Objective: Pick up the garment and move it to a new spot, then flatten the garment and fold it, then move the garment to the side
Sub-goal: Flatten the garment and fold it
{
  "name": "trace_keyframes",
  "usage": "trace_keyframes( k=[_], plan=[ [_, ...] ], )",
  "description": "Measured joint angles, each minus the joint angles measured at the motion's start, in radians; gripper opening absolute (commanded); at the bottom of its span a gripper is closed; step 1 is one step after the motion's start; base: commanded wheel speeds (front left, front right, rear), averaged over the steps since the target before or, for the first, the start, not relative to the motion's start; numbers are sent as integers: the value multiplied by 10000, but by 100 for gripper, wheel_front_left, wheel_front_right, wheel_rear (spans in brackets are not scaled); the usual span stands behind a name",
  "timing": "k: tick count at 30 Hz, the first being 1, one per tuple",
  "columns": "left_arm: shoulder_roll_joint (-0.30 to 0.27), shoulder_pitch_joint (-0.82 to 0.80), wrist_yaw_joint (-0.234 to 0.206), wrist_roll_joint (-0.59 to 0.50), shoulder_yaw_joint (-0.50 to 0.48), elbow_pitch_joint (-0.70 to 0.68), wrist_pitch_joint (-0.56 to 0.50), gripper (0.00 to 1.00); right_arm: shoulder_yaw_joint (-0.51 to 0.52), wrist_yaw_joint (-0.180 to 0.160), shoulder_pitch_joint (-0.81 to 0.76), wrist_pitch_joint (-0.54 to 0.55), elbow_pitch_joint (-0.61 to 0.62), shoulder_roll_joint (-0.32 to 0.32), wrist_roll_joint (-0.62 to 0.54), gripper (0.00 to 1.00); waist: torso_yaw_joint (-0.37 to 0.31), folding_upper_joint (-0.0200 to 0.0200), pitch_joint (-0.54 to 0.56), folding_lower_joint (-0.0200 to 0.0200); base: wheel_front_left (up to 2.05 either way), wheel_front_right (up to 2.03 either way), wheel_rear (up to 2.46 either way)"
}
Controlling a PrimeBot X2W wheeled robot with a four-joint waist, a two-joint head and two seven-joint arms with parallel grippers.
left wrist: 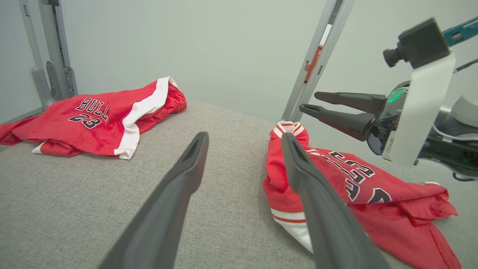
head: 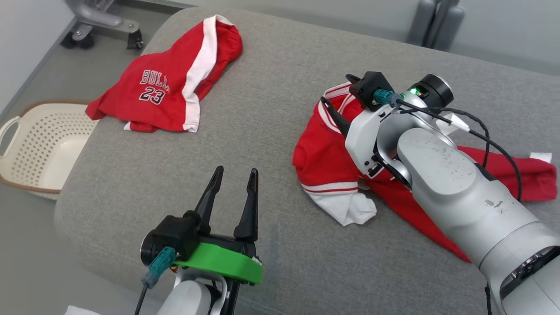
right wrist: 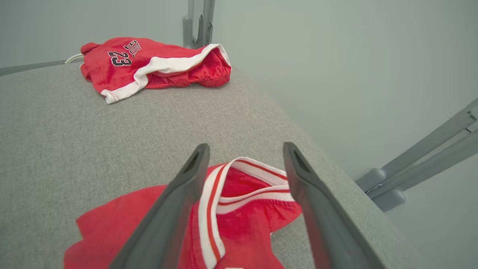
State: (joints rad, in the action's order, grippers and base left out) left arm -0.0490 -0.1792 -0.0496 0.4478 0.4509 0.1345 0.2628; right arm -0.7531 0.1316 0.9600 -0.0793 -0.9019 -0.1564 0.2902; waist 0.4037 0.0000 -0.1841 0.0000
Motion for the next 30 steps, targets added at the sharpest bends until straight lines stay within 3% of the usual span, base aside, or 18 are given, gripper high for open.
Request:
trace_keyframes(
  k=[7,12,17,23,27,30],
  plan=[
    [2,20,69,-165,-280,46,0,100,602,0,71,-568,171,-500,249,100,-850,0,420,0,0,0,0],
    [2,155,67,-213,-383,65,0,100,1816,0,-916,-1292,773,-1032,483,100,-1332,0,816,0,0,0,0],
    [4,381,65,-267,-487,71,-2,100,3622,0,-2725,-1730,2255,-1398,430,100,-1776,1,1140,0,0,0,0],
    [4,652,71,-267,-623,52,0,100,6002,-2,-6158,-1822,5152,-765,-127,100,-2347,1,1397,0,0,0,0],
    [2,716,105,-305,-755,67,12,100,6629,0,-7741,-1824,6702,123,-581,100,-2740,0,1433,0,0,0,0],
    [4,708,155,-393,-788,98,13,100,6729,-2,-8239,-1747,7442,431,-865,100,-3005,0,1403,0,0,0,0]
  ],
)
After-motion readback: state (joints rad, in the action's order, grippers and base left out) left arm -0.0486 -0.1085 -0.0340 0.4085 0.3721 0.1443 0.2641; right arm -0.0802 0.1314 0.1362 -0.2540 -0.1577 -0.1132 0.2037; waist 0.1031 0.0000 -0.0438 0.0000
